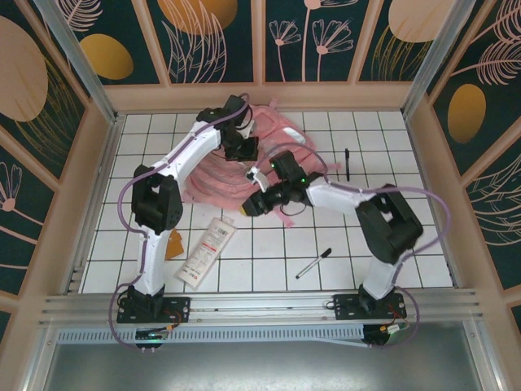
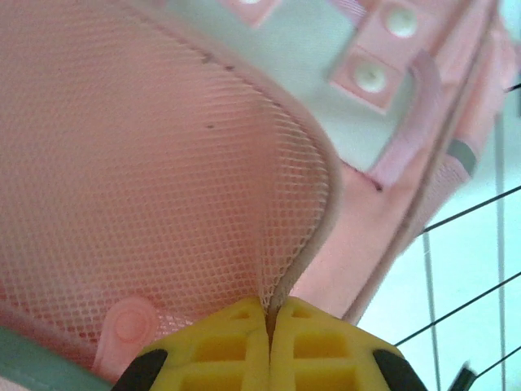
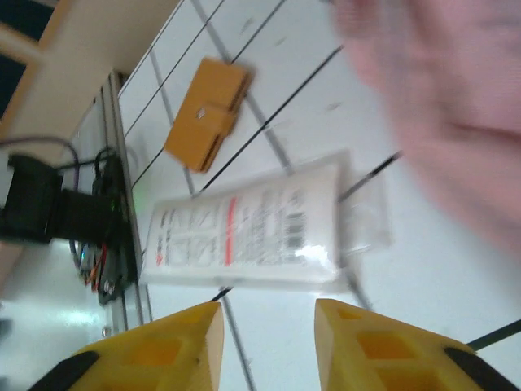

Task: Pack books, pencil case, and school supplies into a backpack

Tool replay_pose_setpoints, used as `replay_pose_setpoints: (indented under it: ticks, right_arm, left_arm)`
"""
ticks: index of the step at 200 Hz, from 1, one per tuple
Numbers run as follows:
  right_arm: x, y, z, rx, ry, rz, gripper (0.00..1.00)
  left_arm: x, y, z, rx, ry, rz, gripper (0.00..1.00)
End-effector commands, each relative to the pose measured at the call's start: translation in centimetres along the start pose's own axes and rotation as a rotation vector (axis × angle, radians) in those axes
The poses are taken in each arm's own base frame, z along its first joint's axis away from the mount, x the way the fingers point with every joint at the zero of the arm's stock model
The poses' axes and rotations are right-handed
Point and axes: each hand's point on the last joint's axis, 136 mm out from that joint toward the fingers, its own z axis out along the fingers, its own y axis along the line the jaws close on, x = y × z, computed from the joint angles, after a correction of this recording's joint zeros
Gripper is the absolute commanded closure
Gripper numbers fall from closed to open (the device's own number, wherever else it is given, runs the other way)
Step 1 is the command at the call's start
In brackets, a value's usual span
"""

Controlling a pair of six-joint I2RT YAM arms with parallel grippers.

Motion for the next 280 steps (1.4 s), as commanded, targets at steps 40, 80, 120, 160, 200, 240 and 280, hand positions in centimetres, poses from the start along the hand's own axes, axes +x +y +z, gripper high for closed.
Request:
replay_pose_setpoints:
  ticks: [40, 80, 120, 160, 200, 240, 280]
  right_arm:
    - [0.9, 0.2, -9.4, 0.314, -0.083, -0.883, 0.54]
    - [-4.0, -3.0, -16.3, 0.620, -0.231, -1.155, 0.45]
    - [-5.8, -7.7, -15.2, 0.640, -0.141, -1.191, 0.45]
    - [-6.1, -10.8, -11.9, 0.624, -0.053, -1.234, 0.46]
    - [-6.0, -14.1, -8.9, 0.676, 0.043, -1.266, 0.51]
    - [-7.0, -14.5, -8.3, 0.707, -0.021, -1.290, 0.92]
    - [-7.7, -11.1, -8.3, 0.555, -0.156, -1.165, 1.00]
  left_arm:
    - [-1.6, -3.2, -2.2, 0.093, -0.110, 0.116, 1.00]
    - [-1.0, -3.4, -2.5, 0.098, -0.082, 0.165, 1.00]
    - [-0.3, -4.0, -2.6, 0.136, -0.056, 0.223, 1.00]
    - [0.5, -4.2, -2.3, 0.168, -0.027, 0.251, 1.00]
    - [1.2, -5.7, -2.8, 0.255, 0.010, 0.250, 1.00]
    - [0.9, -6.4, -3.6, 0.300, 0.019, 0.253, 1.00]
    - [-1.9, -4.5, -7.8, 0.305, -0.135, 0.140, 0.57]
